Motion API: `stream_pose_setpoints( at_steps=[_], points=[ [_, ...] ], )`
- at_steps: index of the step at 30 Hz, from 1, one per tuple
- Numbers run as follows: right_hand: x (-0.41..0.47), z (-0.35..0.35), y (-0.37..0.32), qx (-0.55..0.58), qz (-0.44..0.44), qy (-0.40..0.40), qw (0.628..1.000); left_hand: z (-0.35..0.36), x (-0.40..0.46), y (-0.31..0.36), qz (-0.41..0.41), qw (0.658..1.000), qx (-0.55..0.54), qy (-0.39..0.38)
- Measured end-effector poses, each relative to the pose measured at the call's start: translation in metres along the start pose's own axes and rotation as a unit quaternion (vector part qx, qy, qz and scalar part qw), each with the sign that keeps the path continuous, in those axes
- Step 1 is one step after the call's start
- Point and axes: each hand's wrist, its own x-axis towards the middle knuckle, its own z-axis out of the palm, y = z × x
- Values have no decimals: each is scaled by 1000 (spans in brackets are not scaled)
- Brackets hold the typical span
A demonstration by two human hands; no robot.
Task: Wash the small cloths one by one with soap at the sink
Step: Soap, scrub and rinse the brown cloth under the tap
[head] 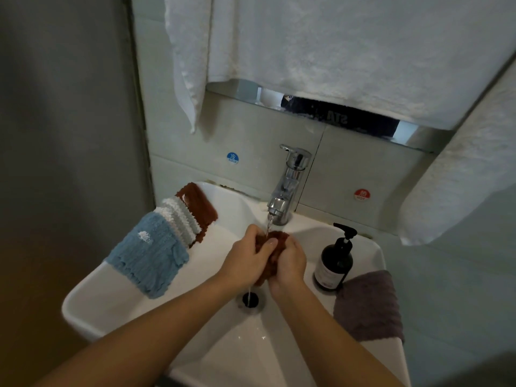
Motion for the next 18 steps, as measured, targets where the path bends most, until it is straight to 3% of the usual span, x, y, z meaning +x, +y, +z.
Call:
stream_pose_setpoints(
  at_steps=[3,5,7,10,12,14,18],
  points=[
    [-6,-3,-6,51,48,-15,997,-3,0,1,-23,999,-22,-26],
    [-7,-1,-9,29,29,-27,999,-3,1,1,-35,999,-21,-22],
    [2,-1,-3,-118,-75,-33,990,-2,0,2,-37,999,-13,-21],
    [-2,-1,8,-374,-191,-68,905,-3,2,5,0,998,-11,60],
    [-8,-2,7,-411,-217,-102,880,-7,4,10,9,992,15,125],
    [-11,-4,0,-345,-216,-137,903,-7,3,11,12,992,27,121],
    [2,4,-9,-222,-187,-15,957,2,-6,12,16,1000,-25,2]
  ],
)
